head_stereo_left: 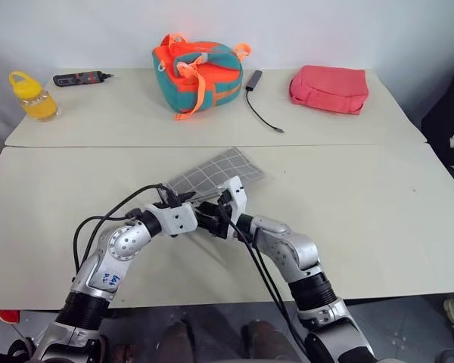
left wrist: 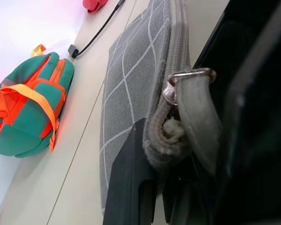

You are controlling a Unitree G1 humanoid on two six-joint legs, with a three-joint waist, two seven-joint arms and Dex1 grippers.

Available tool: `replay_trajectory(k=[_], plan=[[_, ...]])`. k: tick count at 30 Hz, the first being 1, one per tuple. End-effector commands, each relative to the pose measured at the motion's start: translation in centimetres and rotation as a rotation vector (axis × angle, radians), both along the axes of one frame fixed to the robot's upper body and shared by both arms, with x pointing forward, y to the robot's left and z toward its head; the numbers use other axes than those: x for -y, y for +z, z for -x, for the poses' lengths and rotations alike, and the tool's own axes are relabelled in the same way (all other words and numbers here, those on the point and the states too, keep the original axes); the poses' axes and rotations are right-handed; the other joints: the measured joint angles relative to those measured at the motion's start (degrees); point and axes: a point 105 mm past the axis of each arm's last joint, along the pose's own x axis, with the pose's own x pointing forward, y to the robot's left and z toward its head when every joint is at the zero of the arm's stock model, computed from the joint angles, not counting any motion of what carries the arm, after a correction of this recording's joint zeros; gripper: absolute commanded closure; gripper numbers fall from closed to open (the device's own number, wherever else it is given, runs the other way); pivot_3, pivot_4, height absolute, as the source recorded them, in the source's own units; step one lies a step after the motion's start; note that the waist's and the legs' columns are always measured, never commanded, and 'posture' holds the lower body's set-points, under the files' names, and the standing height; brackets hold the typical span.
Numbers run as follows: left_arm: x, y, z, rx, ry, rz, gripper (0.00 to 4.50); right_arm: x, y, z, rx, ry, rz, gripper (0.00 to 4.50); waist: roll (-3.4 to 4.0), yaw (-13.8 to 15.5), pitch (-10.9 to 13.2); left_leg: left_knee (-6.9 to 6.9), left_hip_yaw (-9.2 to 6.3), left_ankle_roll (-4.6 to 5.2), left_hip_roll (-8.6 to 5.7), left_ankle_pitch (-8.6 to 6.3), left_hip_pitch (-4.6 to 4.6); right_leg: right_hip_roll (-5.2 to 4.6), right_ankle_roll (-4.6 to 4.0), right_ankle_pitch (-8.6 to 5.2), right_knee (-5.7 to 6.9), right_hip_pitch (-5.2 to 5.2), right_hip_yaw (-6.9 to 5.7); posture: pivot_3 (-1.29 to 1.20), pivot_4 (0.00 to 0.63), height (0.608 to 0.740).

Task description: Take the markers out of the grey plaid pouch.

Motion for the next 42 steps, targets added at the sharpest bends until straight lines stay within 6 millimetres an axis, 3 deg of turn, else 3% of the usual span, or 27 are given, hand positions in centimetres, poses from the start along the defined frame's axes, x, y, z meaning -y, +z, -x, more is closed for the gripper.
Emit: replay_trajectory(k=[1, 2, 3, 5, 7, 12, 15, 21, 25, 30, 36, 42], plan=[[0.8, 1.1, 0.3, 0.035, -0.033, 0.017, 4.50, -0.1, 1.8, 0.3, 0.056, 0.018, -0.066, 2.83, 0.00, -0.01, 0.00, 0.00, 0.00, 0.00, 0.00, 0.00, 0.00, 0.00, 0.00, 0.00, 0.00, -0.01, 0.00, 0.00, 0.150, 0.740], [0.8, 1.0, 0.3, 0.035, -0.033, 0.015, 4.50, -0.1, 1.8, 0.3, 0.057, 0.018, -0.071, 2.83, 0.00, -0.05, 0.00, -0.01, 0.00, -0.02, 0.00, -0.01, 0.00, 0.00, 0.00, 0.00, 0.00, -0.01, 0.00, 0.00, 0.150, 0.740], [0.8, 1.0, 0.4, 0.034, -0.033, 0.014, 4.50, 0.0, 1.8, 0.3, 0.055, 0.015, -0.075, 3.22, 0.00, -0.07, 0.00, -0.01, 0.01, -0.03, 0.01, -0.02, -0.01, 0.00, 0.00, 0.00, 0.00, -0.02, 0.01, 0.00, 0.150, 0.740], [0.8, 0.9, 0.4, 0.034, -0.031, 0.010, 4.50, 0.2, 1.8, 0.2, 0.055, 0.014, -0.076, 3.21, 0.00, -0.09, 0.00, -0.02, 0.01, -0.05, 0.03, -0.03, -0.01, 0.00, 0.00, 0.00, 0.00, -0.03, 0.01, 0.00, 0.150, 0.740], [0.7, 0.9, 0.4, 0.033, -0.029, 0.013, 4.50, 0.3, 1.8, 0.2, 0.057, 0.011, -0.074, 3.69, 0.00, -0.09, 0.00, -0.02, 0.01, -0.06, 0.04, -0.04, -0.01, 0.00, 0.00, 0.00, 0.00, -0.04, 0.01, 0.00, 0.150, 0.740], [-0.3, 1.0, 0.4, 0.039, -0.013, -0.010, 4.50, 1.3, 0.3, 0.6, 0.089, 0.040, 0.025, 3.83, 0.00, -0.10, 0.00, -0.02, 0.02, -0.05, 0.04, -0.06, -0.01, 0.00, 0.00, 0.00, -0.04, -0.03, 0.01, 0.00, 0.150, 0.740], [-1.2, 0.9, 0.5, 0.036, 0.000, -0.028, 4.50, 2.3, 0.0, 0.8, 0.101, 0.045, 0.052, 4.43, 0.00, -0.26, 0.00, -0.03, 0.05, -0.06, 0.07, -0.09, -0.01, -0.01, 0.00, 0.00, -0.06, -0.03, 0.06, 0.00, 0.150, 0.740], [-3.4, 1.1, 0.8, 0.036, 0.006, -0.056, 4.50, 5.4, 0.3, -1.2, 0.130, -0.045, 0.092, 4.47, -0.02, -1.23, 0.01, 0.01, 0.10, -0.05, 0.14, -0.12, 0.00, -0.03, 0.00, 0.00, -0.08, -0.02, 0.12, 0.00, 0.150, 0.740], [-4.0, 1.2, 1.0, 0.034, 0.002, -0.056, 4.50, 6.4, 0.8, -2.3, 0.158, -0.074, 0.108, 4.47, -0.03, -1.38, 0.03, 0.00, 0.17, -0.04, 0.14, -0.13, 0.00, -0.04, 0.00, 0.00, -0.11, -0.03, 0.16, 0.00, 0.150, 0.740], [-2.9, 1.3, 0.7, 0.032, -0.001, -0.006, 4.50, 5.0, 0.9, -0.9, 0.154, 0.008, 0.076, 4.47, -0.02, -1.34, 0.03, -0.02, 0.18, -0.09, 0.19, -0.20, 0.00, -0.03, 0.00, 0.00, -0.13, -0.06, 0.17, 0.00, 0.150, 0.740], [-0.8, 1.9, 0.2, 0.052, -0.038, -0.010, 4.50, 2.8, 1.0, 1.0, 0.095, 0.063, -0.002, 3.42, -0.02, -1.34, 0.03, 0.02, 0.19, -0.15, 0.24, -0.27, -0.01, 0.02, 0.02, -0.01, -0.13, -0.05, 0.16, 0.00, 0.150, 0.740], [0.0, 2.6, -0.3, 0.064, -0.046, -0.001, 4.50, 1.7, 0.9, 1.6, 0.066, 0.069, -0.012, 1.40, -0.02, -1.31, 0.03, 0.11, 0.30, -0.14, 0.25, -0.28, 0.01, 0.03, 0.02, -0.01, -0.13, -0.05, 0.24, 0.00, 0.150, 0.740]])
